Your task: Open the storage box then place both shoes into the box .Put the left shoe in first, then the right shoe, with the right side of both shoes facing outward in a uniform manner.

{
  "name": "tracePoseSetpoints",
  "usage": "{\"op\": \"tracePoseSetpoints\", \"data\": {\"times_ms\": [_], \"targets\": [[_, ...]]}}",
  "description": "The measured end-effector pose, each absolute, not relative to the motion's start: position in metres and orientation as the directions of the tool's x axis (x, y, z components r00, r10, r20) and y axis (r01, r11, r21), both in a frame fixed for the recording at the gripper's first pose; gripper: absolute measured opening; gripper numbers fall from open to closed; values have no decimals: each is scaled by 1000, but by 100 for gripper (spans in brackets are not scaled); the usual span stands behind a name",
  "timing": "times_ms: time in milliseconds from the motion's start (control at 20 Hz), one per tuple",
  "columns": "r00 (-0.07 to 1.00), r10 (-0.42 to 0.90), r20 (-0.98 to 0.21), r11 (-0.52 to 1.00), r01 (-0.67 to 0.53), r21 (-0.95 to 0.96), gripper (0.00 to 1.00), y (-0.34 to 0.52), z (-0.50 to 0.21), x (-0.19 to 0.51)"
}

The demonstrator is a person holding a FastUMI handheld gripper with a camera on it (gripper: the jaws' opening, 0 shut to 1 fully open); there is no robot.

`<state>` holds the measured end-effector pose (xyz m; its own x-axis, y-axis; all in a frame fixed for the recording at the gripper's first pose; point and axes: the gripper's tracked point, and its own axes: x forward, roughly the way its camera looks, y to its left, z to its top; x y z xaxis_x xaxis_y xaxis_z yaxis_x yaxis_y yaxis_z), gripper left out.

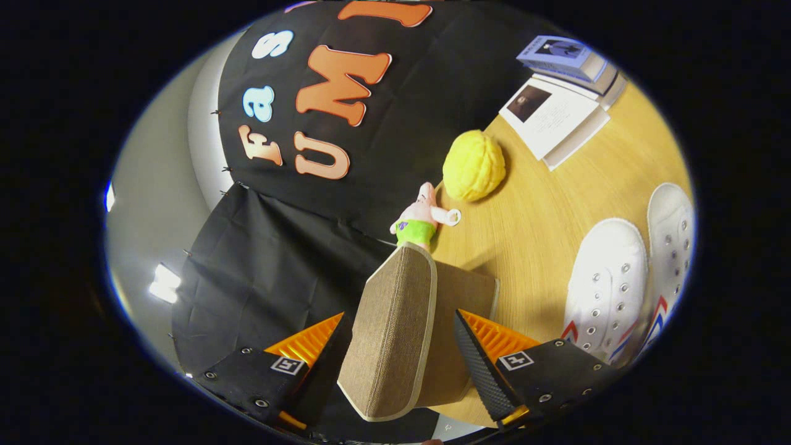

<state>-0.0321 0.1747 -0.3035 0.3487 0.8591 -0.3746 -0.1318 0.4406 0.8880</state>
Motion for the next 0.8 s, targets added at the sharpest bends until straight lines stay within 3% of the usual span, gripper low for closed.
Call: {"op": "tracePoseSetpoints", "data": {"times_ms": [450,800], "targets": [[137,935,-326,332,-25,943,98,215,-332,-62],[187,951,-247,246,29,969,92,215,-298,-61]]}}
